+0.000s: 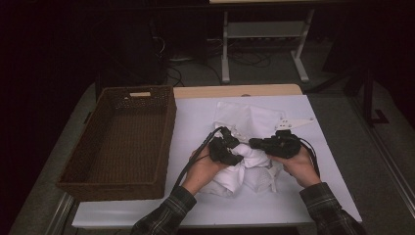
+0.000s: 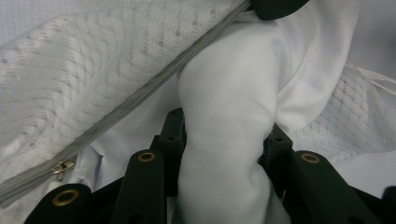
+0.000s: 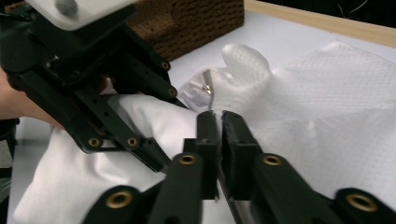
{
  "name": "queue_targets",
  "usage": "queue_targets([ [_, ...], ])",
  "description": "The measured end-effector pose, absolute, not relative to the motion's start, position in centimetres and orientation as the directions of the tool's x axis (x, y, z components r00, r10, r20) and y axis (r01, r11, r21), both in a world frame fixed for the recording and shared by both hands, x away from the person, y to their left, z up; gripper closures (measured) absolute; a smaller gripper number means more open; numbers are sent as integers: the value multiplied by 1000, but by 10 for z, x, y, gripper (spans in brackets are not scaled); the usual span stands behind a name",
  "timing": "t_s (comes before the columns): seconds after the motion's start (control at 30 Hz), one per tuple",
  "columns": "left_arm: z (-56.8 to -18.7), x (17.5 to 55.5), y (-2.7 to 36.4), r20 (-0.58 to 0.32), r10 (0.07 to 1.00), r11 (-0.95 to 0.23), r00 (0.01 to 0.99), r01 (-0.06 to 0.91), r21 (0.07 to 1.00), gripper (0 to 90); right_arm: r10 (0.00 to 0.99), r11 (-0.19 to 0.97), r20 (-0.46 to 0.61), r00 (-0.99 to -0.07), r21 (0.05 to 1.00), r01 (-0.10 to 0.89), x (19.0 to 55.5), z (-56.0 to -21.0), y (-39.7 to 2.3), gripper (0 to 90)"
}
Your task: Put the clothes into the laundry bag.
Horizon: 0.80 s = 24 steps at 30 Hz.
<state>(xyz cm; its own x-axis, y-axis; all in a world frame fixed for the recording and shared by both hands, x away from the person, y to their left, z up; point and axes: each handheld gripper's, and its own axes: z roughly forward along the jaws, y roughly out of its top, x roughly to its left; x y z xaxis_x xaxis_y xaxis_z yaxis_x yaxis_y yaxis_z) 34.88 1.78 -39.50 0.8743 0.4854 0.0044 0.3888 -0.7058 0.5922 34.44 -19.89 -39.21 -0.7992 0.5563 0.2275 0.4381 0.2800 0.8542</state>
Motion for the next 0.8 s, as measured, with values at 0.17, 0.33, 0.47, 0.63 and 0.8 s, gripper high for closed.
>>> queue_targets([
  [0.17, -396, 349, 18, 0, 486, -703, 874, 391, 595, 611, 579, 277, 223, -784, 851, 447, 341, -394, -210, 656],
  [0.33, -396, 349, 18, 4, 482, -707, 876, 386, 592, 613, 611, 251, 228, -758, 852, 459, 334, -393, -230, 597],
  [0.47, -397, 349, 18, 4, 479, -710, 878, 385, 590, 616, 623, 246, 233, -747, 848, 470, 323, -394, -246, 595],
  [0.63, -398, 349, 17, 10, 476, -715, 879, 381, 587, 620, 642, 268, 230, -731, 826, 495, 310, -405, -258, 613],
  [0.8, -398, 349, 16, 14, 472, -721, 881, 377, 582, 627, 647, 244, 243, -723, 832, 498, 309, -410, -264, 649],
])
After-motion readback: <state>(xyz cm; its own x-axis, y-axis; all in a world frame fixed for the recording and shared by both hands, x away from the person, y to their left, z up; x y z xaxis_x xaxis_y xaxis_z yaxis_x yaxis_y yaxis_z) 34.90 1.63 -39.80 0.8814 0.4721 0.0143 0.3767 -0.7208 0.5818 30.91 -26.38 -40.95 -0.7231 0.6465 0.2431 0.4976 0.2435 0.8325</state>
